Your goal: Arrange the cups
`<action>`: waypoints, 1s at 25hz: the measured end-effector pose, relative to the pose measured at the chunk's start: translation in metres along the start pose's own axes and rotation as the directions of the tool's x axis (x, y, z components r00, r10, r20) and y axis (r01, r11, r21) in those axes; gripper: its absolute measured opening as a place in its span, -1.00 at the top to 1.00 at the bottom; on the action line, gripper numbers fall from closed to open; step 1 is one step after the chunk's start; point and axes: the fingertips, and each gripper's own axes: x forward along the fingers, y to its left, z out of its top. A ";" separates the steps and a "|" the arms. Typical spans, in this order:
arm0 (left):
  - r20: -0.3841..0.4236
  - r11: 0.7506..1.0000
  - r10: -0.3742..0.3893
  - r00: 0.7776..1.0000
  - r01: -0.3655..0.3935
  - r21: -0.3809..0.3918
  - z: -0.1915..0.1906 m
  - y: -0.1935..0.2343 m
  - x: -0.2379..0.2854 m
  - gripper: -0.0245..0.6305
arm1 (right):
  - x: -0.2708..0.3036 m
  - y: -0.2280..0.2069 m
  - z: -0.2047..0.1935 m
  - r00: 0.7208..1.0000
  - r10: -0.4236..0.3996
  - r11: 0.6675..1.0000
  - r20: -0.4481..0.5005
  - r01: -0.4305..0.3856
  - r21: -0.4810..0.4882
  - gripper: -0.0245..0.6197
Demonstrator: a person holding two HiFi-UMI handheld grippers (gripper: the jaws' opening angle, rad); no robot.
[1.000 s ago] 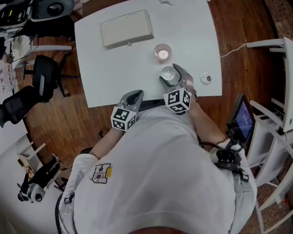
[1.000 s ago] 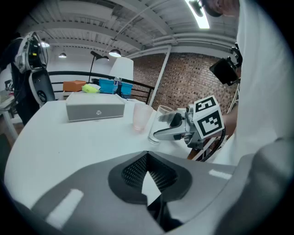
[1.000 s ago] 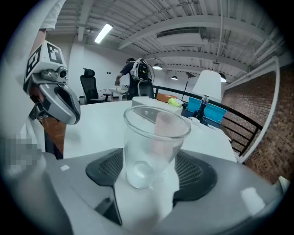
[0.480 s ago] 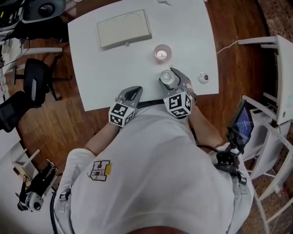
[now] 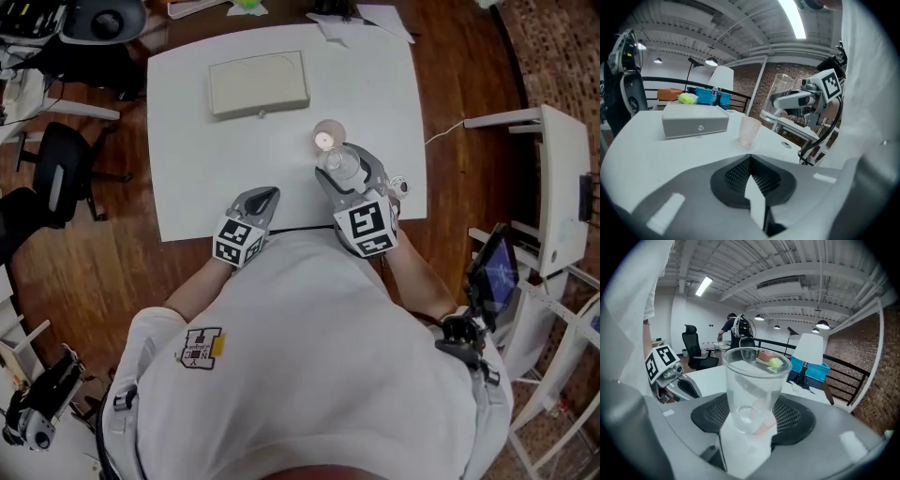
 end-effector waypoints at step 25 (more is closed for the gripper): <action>0.112 0.960 0.272 0.956 -0.261 -0.100 0.007 0.055 -0.052 0.93 | 0.155 -0.096 0.142 0.994 0.087 0.996 0.066 -0.085 -0.039 0.05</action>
